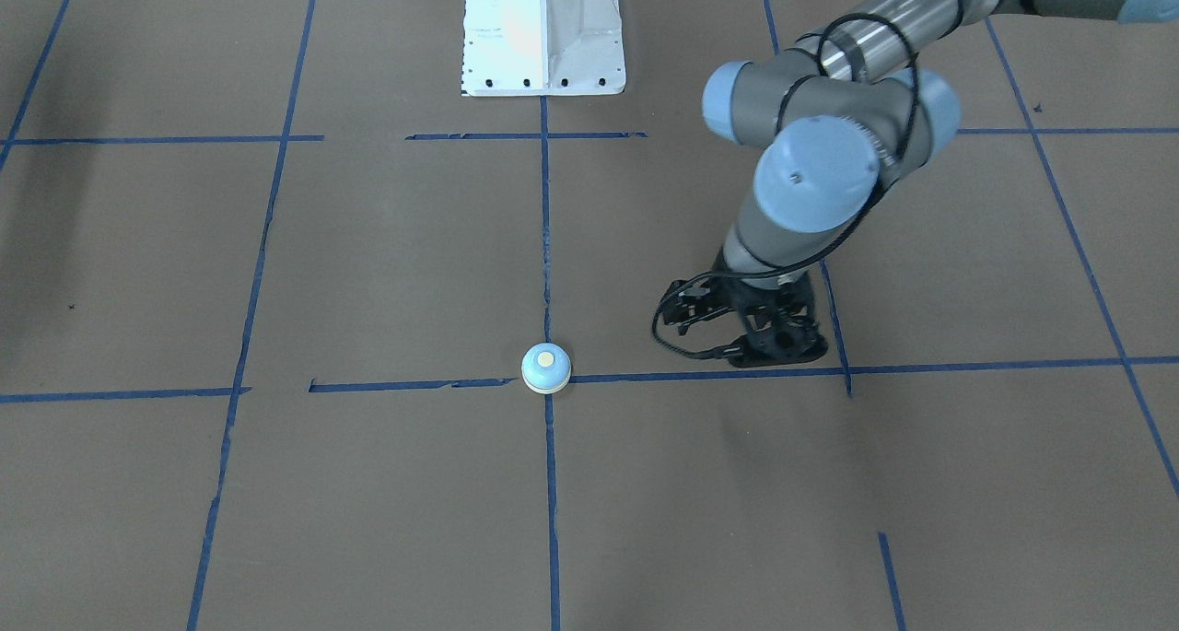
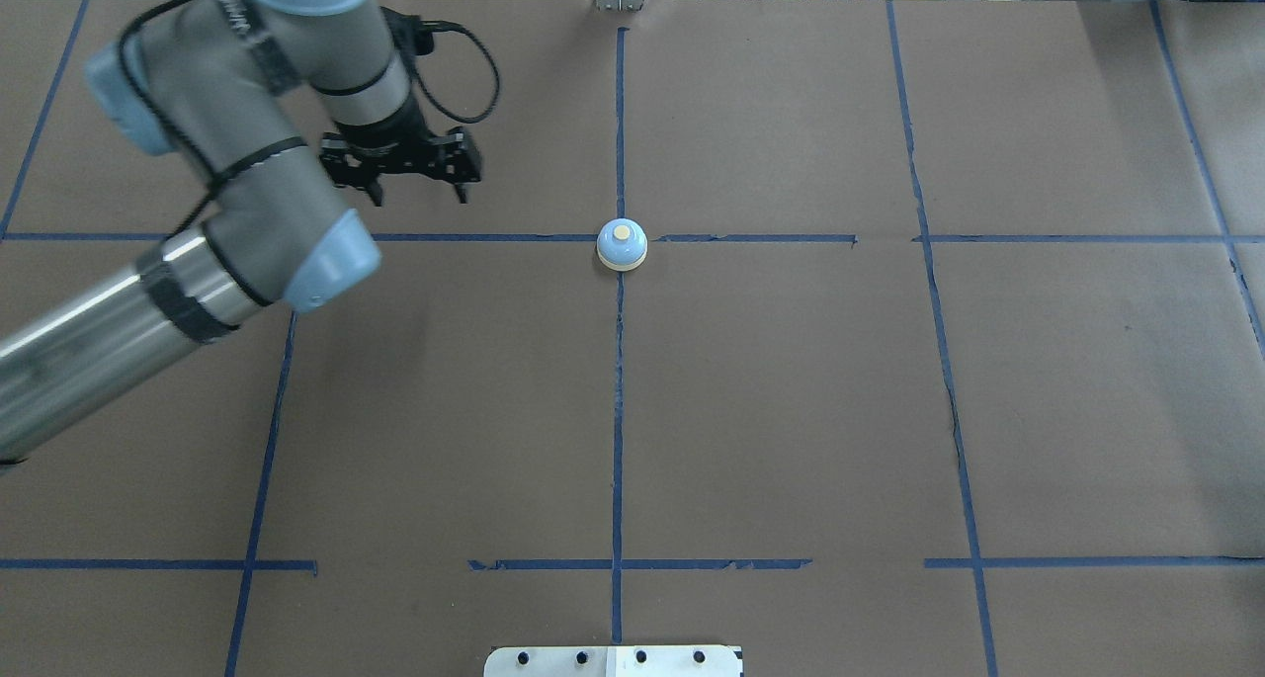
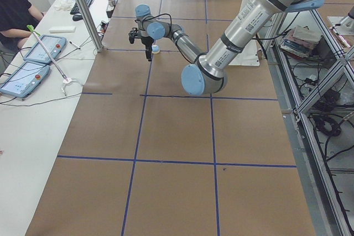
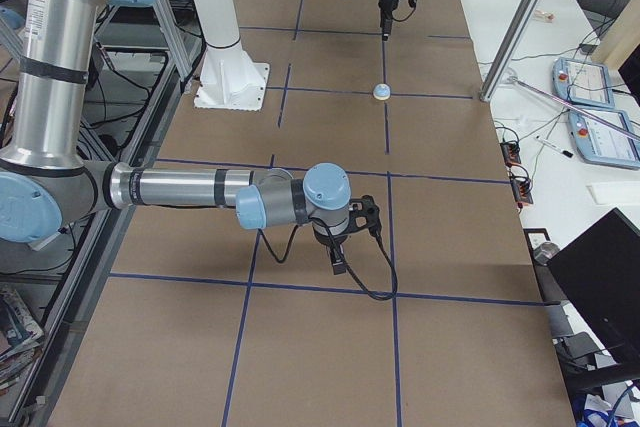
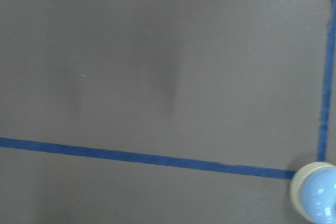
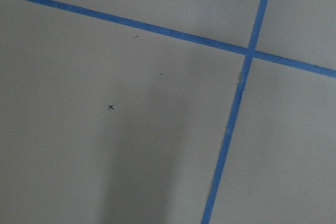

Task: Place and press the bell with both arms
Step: 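Withdraw the left arm away from the bell while the right arm enters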

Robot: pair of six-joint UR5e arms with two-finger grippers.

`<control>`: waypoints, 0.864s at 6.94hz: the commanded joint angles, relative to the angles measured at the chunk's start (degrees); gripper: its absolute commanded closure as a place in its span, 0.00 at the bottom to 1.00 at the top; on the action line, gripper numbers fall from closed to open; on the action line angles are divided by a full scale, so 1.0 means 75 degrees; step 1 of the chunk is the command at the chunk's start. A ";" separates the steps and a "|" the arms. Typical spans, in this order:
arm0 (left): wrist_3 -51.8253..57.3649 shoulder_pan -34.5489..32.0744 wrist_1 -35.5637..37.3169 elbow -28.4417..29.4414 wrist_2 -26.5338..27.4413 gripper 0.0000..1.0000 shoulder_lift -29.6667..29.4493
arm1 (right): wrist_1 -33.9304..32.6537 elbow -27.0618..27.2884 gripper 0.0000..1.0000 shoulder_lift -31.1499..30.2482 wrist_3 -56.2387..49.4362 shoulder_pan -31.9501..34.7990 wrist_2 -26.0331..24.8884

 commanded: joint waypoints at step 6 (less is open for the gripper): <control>0.7224 -0.4360 0.0471 -0.1554 -0.1012 0.00 0.4707 | -0.0325 -0.0117 0.00 0.3971 0.5159 -0.3402 -0.0490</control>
